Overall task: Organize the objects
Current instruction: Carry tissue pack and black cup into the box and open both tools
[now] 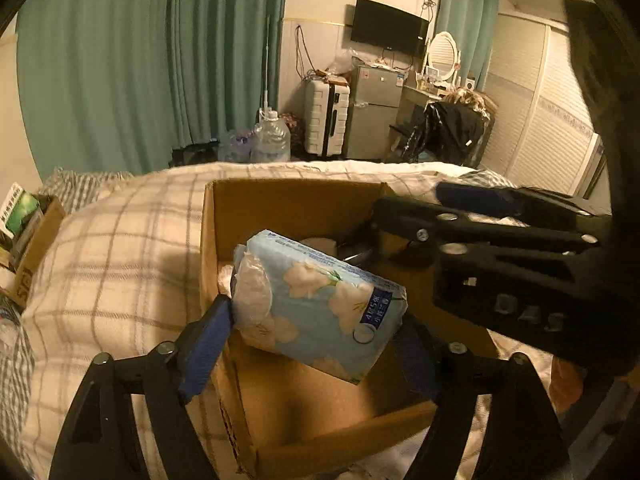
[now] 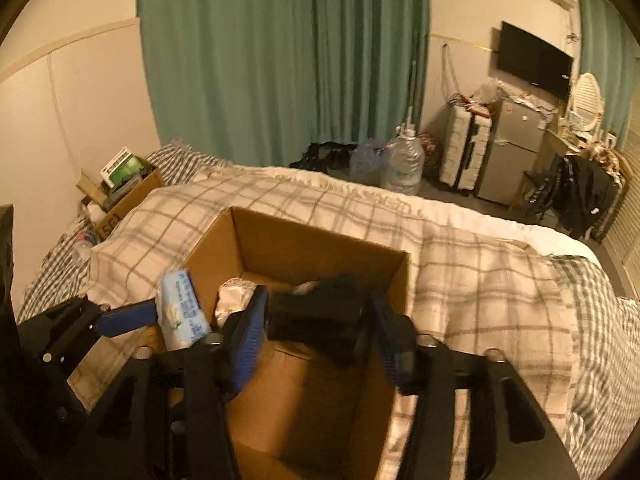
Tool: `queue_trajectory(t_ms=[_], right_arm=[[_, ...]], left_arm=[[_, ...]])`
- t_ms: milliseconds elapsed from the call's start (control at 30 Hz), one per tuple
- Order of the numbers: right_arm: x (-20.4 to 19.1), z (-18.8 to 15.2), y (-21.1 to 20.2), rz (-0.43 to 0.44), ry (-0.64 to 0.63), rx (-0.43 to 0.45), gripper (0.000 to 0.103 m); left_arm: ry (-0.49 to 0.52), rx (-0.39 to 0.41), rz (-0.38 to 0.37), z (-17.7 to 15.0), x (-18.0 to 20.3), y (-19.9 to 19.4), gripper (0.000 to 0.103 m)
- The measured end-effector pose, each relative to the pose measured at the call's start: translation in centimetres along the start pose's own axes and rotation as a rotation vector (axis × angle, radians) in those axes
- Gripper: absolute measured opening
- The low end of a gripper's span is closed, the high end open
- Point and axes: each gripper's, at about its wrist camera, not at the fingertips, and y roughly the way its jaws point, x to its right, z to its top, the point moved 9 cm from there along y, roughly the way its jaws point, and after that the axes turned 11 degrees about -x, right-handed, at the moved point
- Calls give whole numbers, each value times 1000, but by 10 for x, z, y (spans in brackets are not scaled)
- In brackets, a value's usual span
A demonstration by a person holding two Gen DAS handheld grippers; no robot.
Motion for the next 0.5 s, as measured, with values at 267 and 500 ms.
queue_trajectory(t_ms=[267,500], right_arm=[[26,-13,-77,-58,100,66,75],[22,-51,-150,-134,73,74,75]], left_arm=[[-27,41,23,-9,0,-48,102],[0,104,65,-33,-2,-120,103]])
